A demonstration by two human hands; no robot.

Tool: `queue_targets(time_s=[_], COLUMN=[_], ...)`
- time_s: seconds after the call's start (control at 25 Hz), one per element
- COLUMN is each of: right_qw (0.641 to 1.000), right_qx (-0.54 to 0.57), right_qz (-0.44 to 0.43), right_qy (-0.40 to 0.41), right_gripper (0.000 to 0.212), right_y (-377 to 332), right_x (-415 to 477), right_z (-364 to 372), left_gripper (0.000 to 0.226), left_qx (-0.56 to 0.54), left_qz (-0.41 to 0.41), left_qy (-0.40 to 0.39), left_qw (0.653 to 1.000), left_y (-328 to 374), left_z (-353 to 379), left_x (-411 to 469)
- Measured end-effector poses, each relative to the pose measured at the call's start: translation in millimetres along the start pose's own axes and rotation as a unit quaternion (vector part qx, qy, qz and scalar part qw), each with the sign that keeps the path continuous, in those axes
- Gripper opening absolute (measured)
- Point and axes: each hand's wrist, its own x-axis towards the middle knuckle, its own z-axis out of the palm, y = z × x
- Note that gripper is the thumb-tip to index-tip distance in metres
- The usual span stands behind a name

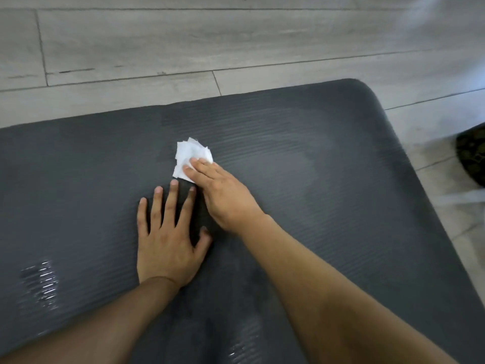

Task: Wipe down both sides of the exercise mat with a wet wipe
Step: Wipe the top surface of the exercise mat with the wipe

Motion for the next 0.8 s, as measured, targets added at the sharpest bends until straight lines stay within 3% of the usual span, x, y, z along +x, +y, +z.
queue_targets(time_s=[0.04, 0.12, 0.24, 0.36, 0.4, 0.48, 0.56, 0.64, 0.72, 0.8], right_qw=[1.0, 0.982, 0.908, 0.88, 0.885, 0.939, 0.99, 0.996, 0.993, 0.995], right_qx=[-0.001, 0.001, -0.053, -0.051, -0.04, -0.026, -0.024, -0.043, -0.059, -0.074], right_qz=[0.026, 0.184, 0.4, 0.442, 0.422, 0.281, 0.077, -0.058, -0.092, -0.031], right_qy=[0.001, 0.053, 0.115, 0.167, 0.193, 0.195, 0.119, 0.056, 0.037, 0.06], right_gripper=[0.054, 0.053, 0.057, 0.052, 0.05, 0.05, 0.05, 0.054, 0.056, 0.055], right_y=[16.7, 67.6, 135.0, 148.8, 138.3, 100.1, 53.1, 23.1, 30.7, 69.8], right_x=[-5.8, -31.3, -90.8, -99.3, -89.3, -66.9, -49.3, -35.6, -34.7, -53.5], right_z=[-13.9, -49.9, -96.7, -97.6, -86.5, -49.2, -7.2, 13.3, 5.2, -12.6], left_gripper=[0.076, 0.076, 0.075, 0.076, 0.076, 0.076, 0.077, 0.077, 0.076, 0.076], left_qx=[0.0, 0.0, 0.012, 0.02, 0.024, 0.021, 0.02, 0.012, 0.012, 0.017], left_qz=[-0.003, -0.007, -0.008, -0.014, -0.014, -0.015, -0.015, -0.012, -0.01, -0.012], left_qy=[0.001, 0.003, -0.001, 0.004, 0.001, 0.005, 0.006, 0.015, 0.015, 0.014], left_qw=[1.0, 1.0, 1.0, 1.0, 1.0, 1.0, 1.0, 1.0, 1.0, 1.0], left_y=[0.2, 3.1, 2.5, 2.4, 3.3, 3.0, 2.5, 3.4, 3.0, 2.0], left_z=[-0.5, -2.1, -1.7, 0.3, 0.3, 2.0, 1.7, 1.4, 3.4, 5.8], left_x=[0.0, -0.1, -0.4, 1.0, 0.4, -0.4, -2.0, -0.7, -1.4, -2.8])
